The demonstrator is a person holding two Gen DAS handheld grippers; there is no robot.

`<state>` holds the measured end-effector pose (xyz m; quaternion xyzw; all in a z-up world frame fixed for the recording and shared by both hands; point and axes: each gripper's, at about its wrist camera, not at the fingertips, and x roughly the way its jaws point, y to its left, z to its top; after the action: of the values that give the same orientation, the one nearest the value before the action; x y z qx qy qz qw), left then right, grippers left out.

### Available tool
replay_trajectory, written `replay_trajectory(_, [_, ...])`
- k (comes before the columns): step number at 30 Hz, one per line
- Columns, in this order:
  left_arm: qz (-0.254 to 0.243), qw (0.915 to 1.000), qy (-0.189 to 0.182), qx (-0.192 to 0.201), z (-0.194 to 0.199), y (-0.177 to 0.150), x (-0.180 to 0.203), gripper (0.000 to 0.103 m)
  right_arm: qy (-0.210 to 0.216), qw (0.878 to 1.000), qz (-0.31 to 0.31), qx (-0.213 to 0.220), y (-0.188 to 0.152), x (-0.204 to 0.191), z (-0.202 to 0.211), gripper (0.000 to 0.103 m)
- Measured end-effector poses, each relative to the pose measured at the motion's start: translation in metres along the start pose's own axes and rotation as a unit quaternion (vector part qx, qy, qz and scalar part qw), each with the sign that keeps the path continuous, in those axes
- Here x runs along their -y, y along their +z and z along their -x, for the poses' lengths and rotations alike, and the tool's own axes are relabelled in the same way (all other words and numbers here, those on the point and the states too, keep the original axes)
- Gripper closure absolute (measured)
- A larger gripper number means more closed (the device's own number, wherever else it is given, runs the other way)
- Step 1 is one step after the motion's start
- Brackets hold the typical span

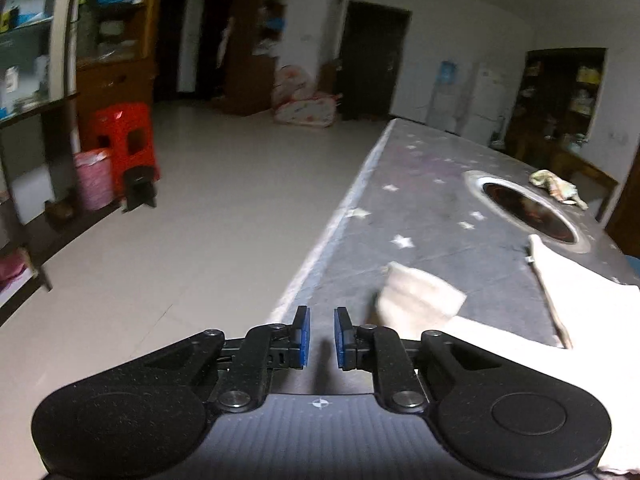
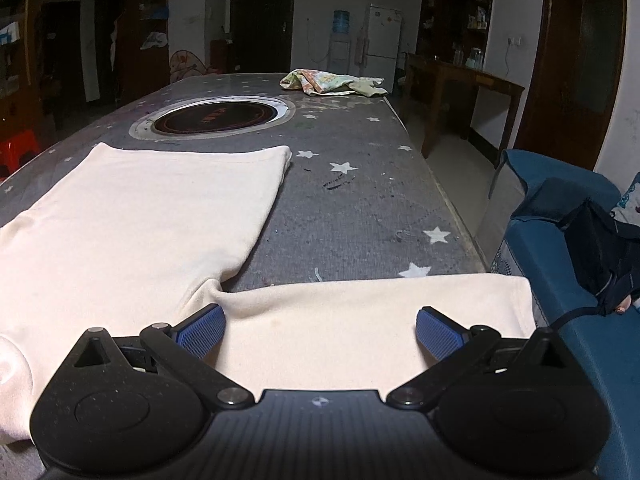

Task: Fold clothes

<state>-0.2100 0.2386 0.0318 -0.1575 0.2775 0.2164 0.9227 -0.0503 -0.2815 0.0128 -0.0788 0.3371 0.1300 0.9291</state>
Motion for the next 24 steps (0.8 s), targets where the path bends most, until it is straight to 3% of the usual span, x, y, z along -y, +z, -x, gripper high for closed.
replay_trajectory(3, [-0.022,0.9973,-0.068,0.016,0.019,0.0,0.012,0.084,-0.002,1.0,0.003,-0.001,0.001,-0.001,0.0,0.0])
replay_trajectory(7, [-0.049,0.9836,-0.173,0.006,0.031,-0.006,0.034,0.078,-0.005,1.0,0.007,-0.001,0.001,-0.003,0.0,0.0])
replay_trajectory(10, [-0.057,0.9786,-0.197,-0.011,0.018,-0.009,0.05,0.067,-0.005,1.0,0.005,-0.001,0.001,-0.004,0.0,0.0])
replay_trajectory(13, [-0.065,0.9855,-0.157,-0.009,0.004,-0.007,0.056,0.063,-0.008,1.0,0.01,0.0,0.001,-0.005,0.001,0.0])
replay_trajectory(15, [-0.08,0.9921,-0.097,0.003,0.0,-0.007,0.056,0.06,-0.009,1.0,0.012,0.0,0.002,-0.006,0.002,0.0])
replay_trajectory(18, [-0.042,0.999,-0.014,-0.007,-0.001,-0.008,0.035,0.06,-0.009,1.0,0.012,0.0,0.001,-0.006,0.001,0.0])
replay_trajectory(20, [-0.014,0.999,0.04,-0.016,-0.002,-0.009,0.019,0.06,-0.008,1.0,0.011,0.0,0.001,-0.006,0.001,0.0])
replay_trajectory(22, [0.005,0.998,0.061,-0.018,0.001,-0.009,0.007,0.06,-0.007,1.0,0.011,0.0,0.002,-0.006,0.0,0.0])
replay_trajectory(24, [0.004,0.9985,0.054,-0.014,0.008,-0.008,0.006,0.06,-0.007,1.0,0.013,-0.001,0.002,-0.007,0.0,0.0])
